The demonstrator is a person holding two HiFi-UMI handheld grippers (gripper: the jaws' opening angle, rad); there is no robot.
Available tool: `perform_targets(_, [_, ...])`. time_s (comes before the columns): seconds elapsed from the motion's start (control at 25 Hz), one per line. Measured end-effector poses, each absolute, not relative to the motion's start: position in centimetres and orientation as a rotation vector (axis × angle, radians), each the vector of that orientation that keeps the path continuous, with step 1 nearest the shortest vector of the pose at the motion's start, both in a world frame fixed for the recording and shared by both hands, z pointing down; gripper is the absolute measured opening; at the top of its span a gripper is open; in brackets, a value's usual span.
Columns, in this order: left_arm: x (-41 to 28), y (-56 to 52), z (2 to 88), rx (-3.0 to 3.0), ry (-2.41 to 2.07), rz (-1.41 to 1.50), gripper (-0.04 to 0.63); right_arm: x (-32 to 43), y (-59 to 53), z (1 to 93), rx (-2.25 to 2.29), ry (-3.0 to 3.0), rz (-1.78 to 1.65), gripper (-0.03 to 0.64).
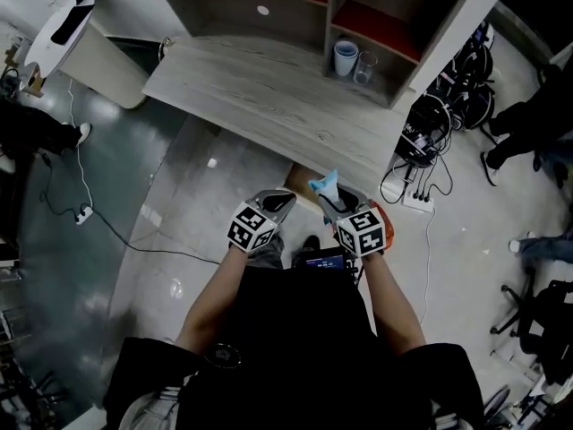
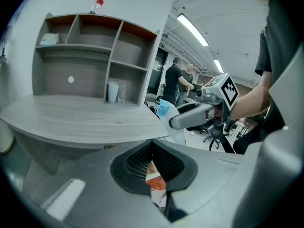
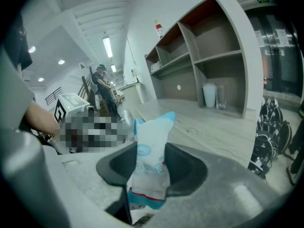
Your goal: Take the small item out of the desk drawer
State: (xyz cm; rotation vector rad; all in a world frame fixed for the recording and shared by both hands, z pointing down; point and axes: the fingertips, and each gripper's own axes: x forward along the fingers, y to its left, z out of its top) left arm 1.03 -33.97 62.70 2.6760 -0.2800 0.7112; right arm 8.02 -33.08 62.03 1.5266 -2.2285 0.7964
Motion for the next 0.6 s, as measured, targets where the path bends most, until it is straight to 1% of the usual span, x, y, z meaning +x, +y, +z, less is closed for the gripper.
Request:
perform_targets(0.2, [-1.0,-32.8,63.4,2.654,-0.325,0.724,0.000,6.6,-32.0,62.5,1.494,-2.235,0.807,0.175])
perform_targets(0.6, [-1.9,-31.7,62.6,2.678,-0.276,0.682,0.000,5.0,-30.2,62.7,1.528,-2.195,0.814,0.175])
